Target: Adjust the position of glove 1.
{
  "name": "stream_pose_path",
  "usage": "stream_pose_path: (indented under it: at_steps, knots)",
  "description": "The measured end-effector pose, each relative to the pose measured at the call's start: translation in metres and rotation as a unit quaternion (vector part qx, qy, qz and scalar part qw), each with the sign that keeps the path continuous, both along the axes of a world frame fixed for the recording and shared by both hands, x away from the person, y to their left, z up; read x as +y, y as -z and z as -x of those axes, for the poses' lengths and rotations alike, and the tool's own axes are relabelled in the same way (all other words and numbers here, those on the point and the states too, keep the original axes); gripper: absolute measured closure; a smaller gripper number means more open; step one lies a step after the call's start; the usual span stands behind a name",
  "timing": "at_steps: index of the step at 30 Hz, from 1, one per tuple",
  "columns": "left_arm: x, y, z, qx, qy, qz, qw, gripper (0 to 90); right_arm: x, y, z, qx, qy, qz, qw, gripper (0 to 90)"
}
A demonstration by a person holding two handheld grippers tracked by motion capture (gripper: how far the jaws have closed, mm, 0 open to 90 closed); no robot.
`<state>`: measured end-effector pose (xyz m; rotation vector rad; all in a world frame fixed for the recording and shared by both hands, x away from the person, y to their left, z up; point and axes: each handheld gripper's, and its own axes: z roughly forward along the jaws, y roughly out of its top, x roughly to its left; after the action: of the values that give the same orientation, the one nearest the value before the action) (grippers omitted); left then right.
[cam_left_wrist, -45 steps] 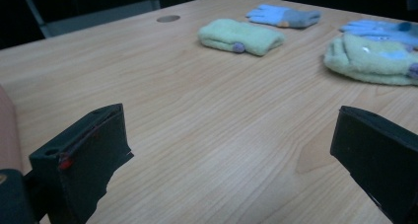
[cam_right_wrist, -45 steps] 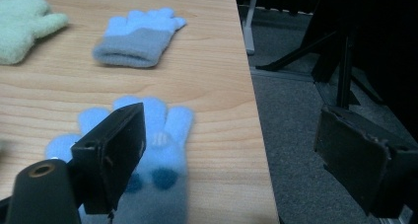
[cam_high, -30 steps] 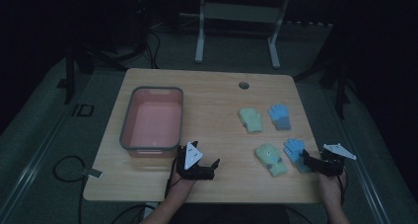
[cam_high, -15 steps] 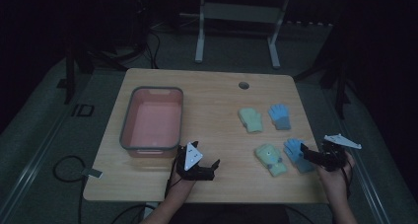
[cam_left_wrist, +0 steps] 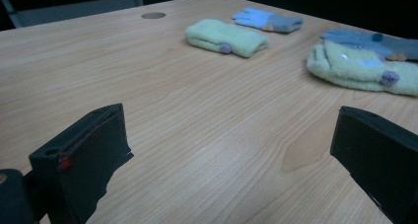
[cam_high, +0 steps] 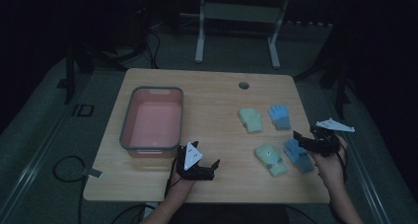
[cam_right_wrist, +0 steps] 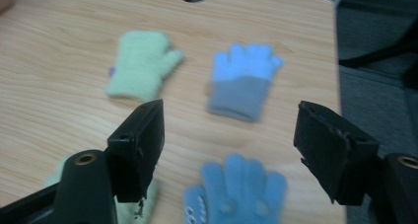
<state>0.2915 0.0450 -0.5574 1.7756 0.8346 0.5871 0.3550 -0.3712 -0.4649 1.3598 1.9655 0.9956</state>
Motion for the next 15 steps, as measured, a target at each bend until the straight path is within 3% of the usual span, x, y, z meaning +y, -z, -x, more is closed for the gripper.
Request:
stream_pose_path:
  at_steps: [9, 15]
  knots:
    - [0.000, 0.000, 0.000, 0.000, 0.000, 0.000, 1.0000, 1.0, 0.023, -0.011, -0.025, -0.008, -0.034, -0.002, 0.9994, 30.8]
    - [0.000, 0.000, 0.000, 0.000, 0.001, 0.000, 1.0000, 1.0, 0.035, -0.012, -0.039, 0.002, -0.060, 0.006, 0.9982, 32.3]
